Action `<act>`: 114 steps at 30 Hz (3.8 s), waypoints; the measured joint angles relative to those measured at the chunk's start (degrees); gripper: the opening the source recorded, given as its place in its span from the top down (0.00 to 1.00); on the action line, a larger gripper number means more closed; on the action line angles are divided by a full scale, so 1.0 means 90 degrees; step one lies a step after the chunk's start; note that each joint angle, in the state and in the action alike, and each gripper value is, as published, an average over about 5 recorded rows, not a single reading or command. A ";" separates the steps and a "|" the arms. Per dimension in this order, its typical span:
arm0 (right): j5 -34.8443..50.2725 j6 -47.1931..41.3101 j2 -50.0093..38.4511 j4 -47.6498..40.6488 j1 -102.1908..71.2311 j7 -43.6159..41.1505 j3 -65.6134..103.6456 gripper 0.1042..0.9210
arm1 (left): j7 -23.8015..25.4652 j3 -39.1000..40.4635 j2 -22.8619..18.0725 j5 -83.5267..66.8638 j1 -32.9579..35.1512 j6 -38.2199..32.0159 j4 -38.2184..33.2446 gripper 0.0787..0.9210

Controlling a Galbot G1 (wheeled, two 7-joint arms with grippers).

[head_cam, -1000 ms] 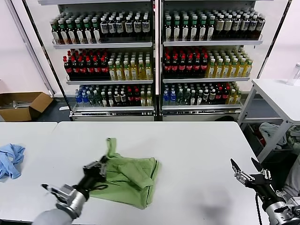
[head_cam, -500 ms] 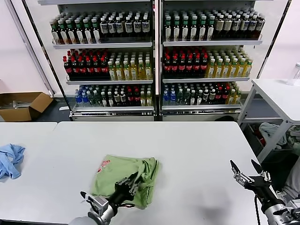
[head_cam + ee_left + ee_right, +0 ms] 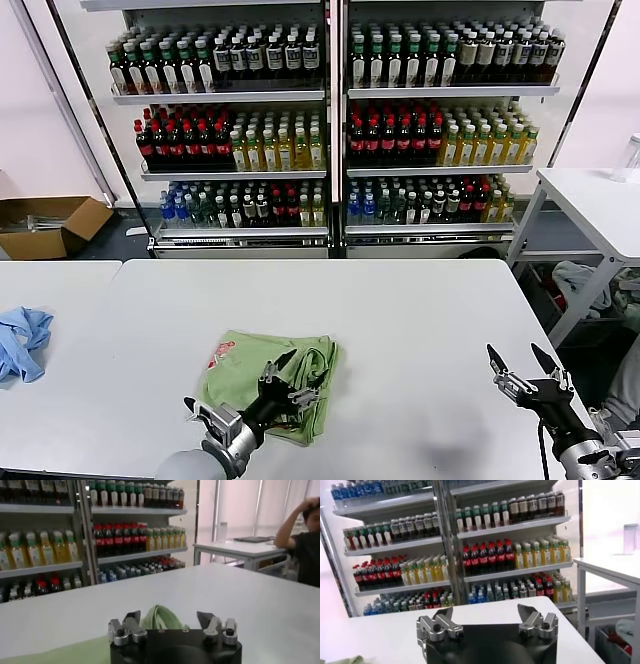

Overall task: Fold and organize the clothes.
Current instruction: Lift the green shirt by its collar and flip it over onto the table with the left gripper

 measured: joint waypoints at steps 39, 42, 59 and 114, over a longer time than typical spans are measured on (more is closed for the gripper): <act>-0.0007 0.0087 -0.0028 -0.0206 0.0062 -0.0005 -0.0187 0.12 | 0.0022 -0.2094 0.0499 -0.2293 0.0109 0.1594 0.1222 0.12; 0.0028 0.0087 -0.0020 -0.0202 0.0034 0.0004 -0.0138 0.12 | 0.0036 -0.2076 0.0476 -0.2280 0.0121 0.1563 0.1331 0.16; 0.0085 0.0119 -0.0083 -0.0167 0.0059 0.0014 -0.0061 0.12 | -0.0009 -0.1828 0.0217 -0.2199 0.0348 0.1331 0.1199 0.74; -0.0038 0.0278 0.0085 0.0059 -0.0250 -0.0034 -0.0134 0.12 | -0.2326 -0.1863 -0.0387 -0.2259 -0.0369 0.1024 0.0132 0.97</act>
